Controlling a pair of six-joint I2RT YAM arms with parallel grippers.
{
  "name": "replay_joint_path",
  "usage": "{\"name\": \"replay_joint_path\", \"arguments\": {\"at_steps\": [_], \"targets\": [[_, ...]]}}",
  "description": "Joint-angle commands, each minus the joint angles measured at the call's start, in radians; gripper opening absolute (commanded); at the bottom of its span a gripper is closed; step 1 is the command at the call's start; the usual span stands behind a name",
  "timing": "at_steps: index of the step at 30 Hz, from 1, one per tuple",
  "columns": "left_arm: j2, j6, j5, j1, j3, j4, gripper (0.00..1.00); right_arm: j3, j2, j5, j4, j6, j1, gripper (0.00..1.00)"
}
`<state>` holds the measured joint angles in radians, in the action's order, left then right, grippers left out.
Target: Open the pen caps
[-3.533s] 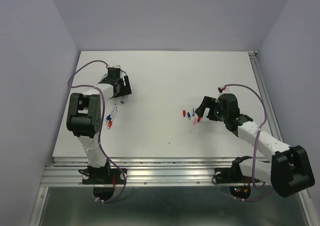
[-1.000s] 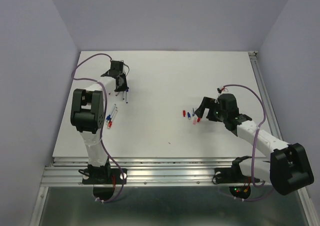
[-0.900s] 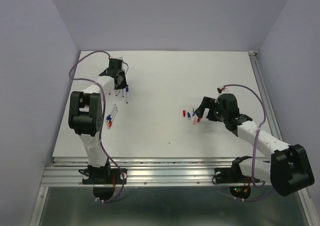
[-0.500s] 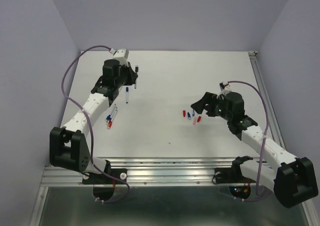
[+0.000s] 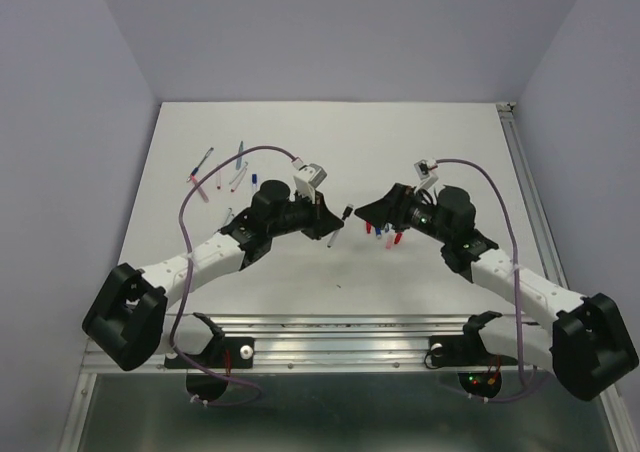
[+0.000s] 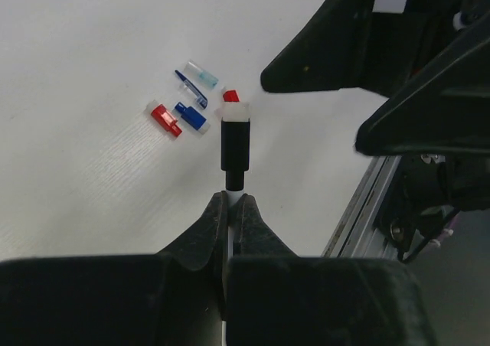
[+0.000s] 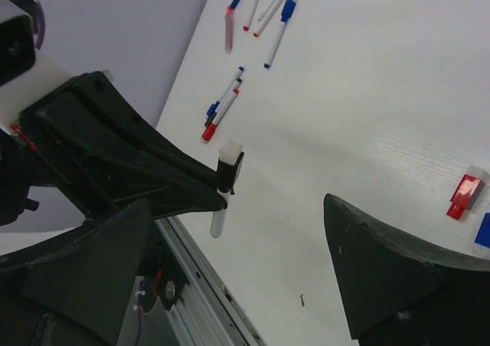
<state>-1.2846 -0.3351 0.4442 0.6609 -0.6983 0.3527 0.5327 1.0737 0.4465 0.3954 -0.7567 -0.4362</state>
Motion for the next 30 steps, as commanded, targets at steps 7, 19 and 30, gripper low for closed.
{"name": "replay_joint_path", "arguments": {"at_steps": [7, 19, 30], "targets": [[0.019, -0.068, -0.039, 0.046, 0.003, 0.135, 0.0, 0.09, 0.1, -0.256, 0.075, -0.004, -0.141, 0.83], [0.001, -0.058, -0.088, 0.072, -0.023, 0.095, 0.0, 0.127, 0.178, -0.322, 0.112, -0.01, -0.193, 0.64], [-0.002, -0.064, -0.183, 0.089, -0.055, 0.066, 0.0, 0.17, 0.184, -0.338, 0.008, -0.066, -0.22, 0.01]]}}
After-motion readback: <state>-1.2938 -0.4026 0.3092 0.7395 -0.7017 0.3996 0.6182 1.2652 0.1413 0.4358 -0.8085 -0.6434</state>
